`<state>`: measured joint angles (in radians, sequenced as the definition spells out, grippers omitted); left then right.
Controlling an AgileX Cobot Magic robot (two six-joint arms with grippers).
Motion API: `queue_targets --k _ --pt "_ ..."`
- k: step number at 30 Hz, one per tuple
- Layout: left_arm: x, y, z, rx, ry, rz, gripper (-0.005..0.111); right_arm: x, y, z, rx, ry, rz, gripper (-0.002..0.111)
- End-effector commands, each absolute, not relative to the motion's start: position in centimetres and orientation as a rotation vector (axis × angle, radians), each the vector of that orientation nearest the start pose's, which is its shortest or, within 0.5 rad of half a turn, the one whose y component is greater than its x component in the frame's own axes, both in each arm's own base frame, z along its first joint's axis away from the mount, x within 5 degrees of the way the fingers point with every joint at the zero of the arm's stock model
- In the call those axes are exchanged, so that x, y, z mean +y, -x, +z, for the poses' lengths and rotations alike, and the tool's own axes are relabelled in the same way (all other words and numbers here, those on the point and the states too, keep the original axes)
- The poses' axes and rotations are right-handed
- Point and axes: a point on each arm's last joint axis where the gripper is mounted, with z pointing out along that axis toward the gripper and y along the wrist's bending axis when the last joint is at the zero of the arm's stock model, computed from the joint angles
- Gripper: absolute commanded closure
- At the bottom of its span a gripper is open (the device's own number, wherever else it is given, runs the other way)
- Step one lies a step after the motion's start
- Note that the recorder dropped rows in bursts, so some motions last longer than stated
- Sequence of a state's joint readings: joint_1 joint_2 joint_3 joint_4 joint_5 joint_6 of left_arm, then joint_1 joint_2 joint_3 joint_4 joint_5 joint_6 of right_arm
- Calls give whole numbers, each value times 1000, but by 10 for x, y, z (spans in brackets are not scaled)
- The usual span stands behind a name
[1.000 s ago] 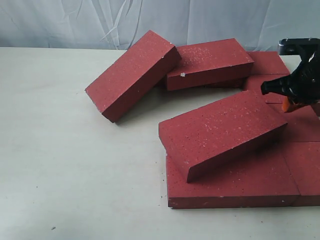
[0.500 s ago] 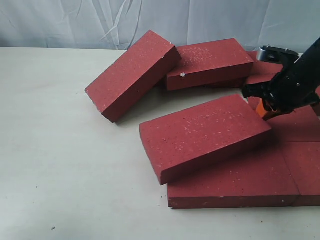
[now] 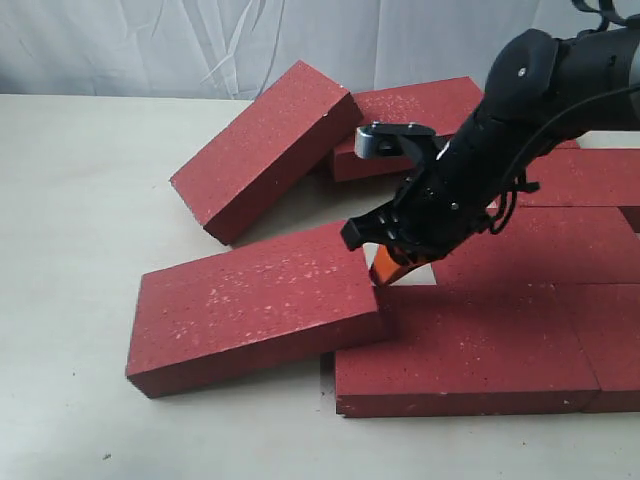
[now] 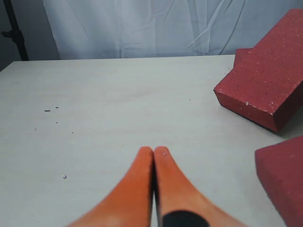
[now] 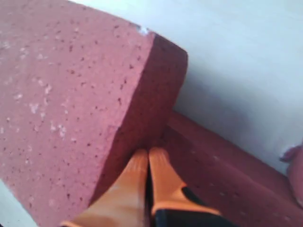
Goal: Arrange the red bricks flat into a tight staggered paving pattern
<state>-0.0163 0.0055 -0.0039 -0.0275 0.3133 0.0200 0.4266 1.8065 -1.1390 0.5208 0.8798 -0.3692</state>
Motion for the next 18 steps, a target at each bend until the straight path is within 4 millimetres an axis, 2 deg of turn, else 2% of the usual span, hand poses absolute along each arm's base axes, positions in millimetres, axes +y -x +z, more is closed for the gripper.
queue_targets --k 1,7,18 --pt "-2 -54 186 1787 -17 -29 107 199 -286 194 2810 761 678 109" --pt "-2 -54 186 1787 -17 -29 107 212 -280 195 2772 791 686 109" --pt "-2 -54 186 1787 -17 -29 107 216 -279 197 2763 765 753 109"
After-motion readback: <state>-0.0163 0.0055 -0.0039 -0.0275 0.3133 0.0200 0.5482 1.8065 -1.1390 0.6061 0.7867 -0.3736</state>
